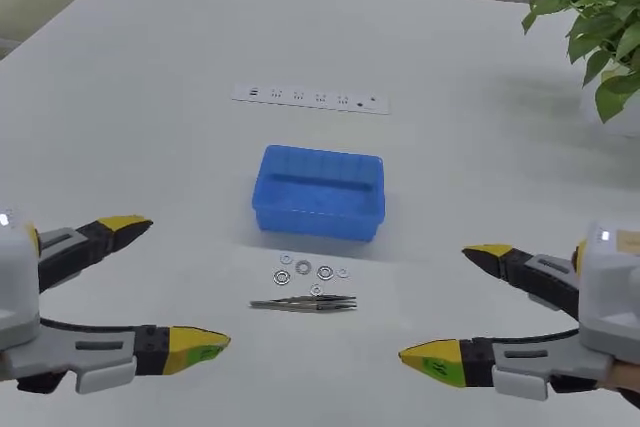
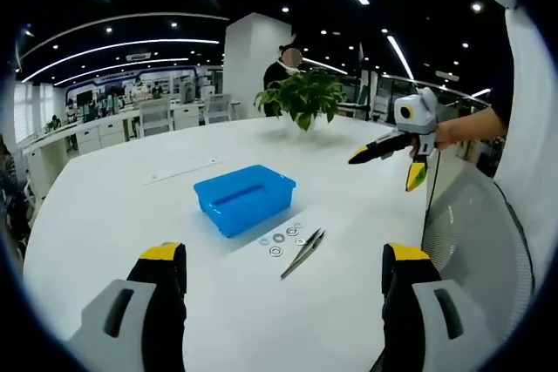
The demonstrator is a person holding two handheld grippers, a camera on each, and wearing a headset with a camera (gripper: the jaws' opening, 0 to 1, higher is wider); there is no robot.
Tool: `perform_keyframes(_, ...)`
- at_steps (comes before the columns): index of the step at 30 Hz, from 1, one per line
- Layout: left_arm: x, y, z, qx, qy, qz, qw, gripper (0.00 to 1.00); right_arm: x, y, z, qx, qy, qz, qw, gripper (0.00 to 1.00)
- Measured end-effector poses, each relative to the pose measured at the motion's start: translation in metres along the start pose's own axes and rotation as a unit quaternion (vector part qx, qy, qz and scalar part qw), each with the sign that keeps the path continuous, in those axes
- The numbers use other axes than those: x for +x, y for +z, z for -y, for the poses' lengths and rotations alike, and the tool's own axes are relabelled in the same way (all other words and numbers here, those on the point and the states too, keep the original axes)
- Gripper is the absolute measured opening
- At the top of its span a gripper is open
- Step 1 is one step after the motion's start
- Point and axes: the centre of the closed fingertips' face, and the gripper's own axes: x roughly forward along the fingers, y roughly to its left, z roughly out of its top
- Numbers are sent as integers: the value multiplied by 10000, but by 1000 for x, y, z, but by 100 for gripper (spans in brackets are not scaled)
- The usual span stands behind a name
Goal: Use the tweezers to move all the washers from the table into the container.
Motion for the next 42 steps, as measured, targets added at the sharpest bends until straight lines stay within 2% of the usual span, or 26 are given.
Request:
perform_keyframes(3, 3, 1, -1, 165, 17, -14, 9999, 99, 1, 1, -1, -47, 10, -12, 10000, 94)
perform_keyframes(9, 6, 6, 0, 112, 0, 92, 9999, 99, 0, 4, 2, -88, -28, 22, 10000, 94)
perform_keyframes(17, 6, 4, 2, 183, -91, -10, 9998, 99, -1, 4, 3, -79, -88, 45, 9999, 94)
perform_keyframes(27, 4, 8, 6, 226, -90, 17, 9997, 99, -6, 7, 2, -91, -135, 114, 9998, 94)
perform_keyframes(34, 3, 3, 9, 214, -102, -48, 9997, 98, -6, 3, -2, -105, -130, 29, 9999, 93)
perform_keyframes(42, 7, -6, 7, 123, -66, -121, 9998, 98, -3, 1, 1, -84, -125, -1, 9999, 89)
